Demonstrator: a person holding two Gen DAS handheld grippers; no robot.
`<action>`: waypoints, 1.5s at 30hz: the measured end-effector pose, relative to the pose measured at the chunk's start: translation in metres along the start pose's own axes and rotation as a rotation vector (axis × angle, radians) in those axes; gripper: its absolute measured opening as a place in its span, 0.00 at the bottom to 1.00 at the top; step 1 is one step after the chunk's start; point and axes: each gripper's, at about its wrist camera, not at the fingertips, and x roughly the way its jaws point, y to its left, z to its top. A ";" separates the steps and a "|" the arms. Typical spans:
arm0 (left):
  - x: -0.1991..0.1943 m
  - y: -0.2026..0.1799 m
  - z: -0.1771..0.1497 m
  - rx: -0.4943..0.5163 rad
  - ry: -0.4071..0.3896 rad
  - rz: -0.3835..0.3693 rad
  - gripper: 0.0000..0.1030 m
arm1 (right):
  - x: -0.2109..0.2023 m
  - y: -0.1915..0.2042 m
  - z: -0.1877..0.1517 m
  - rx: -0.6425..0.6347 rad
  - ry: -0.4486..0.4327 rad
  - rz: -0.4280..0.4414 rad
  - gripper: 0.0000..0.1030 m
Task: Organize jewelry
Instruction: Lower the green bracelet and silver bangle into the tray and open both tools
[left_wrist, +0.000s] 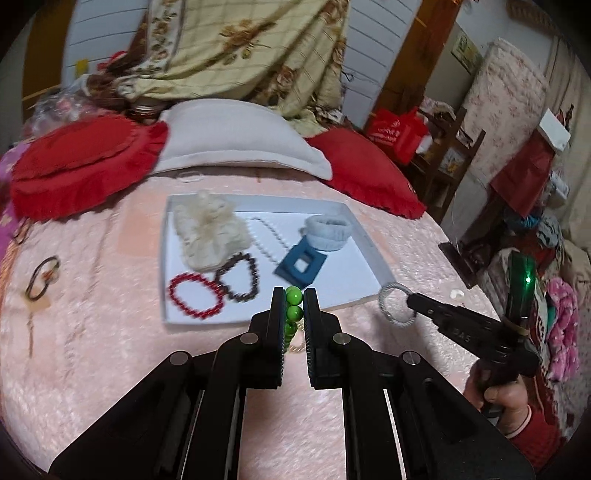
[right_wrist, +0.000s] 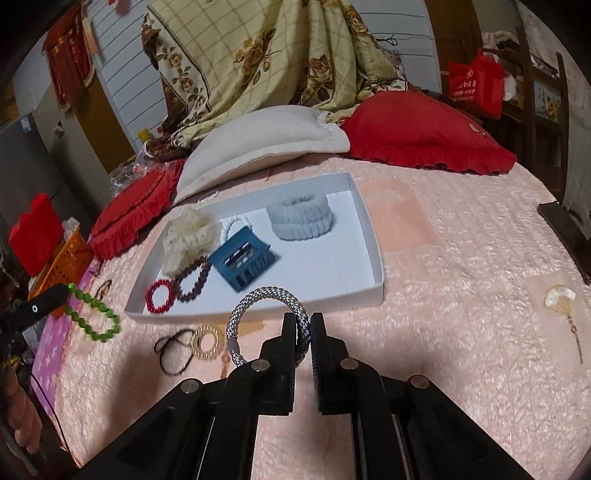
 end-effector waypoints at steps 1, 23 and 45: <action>0.007 -0.005 0.004 0.010 0.008 0.003 0.08 | 0.003 -0.002 0.003 0.003 -0.001 0.002 0.07; 0.141 -0.009 0.013 0.027 0.218 0.161 0.08 | 0.084 -0.016 0.032 -0.019 0.081 -0.044 0.07; 0.037 0.047 -0.045 -0.088 0.084 0.209 0.31 | 0.024 0.011 -0.008 -0.048 0.016 0.035 0.36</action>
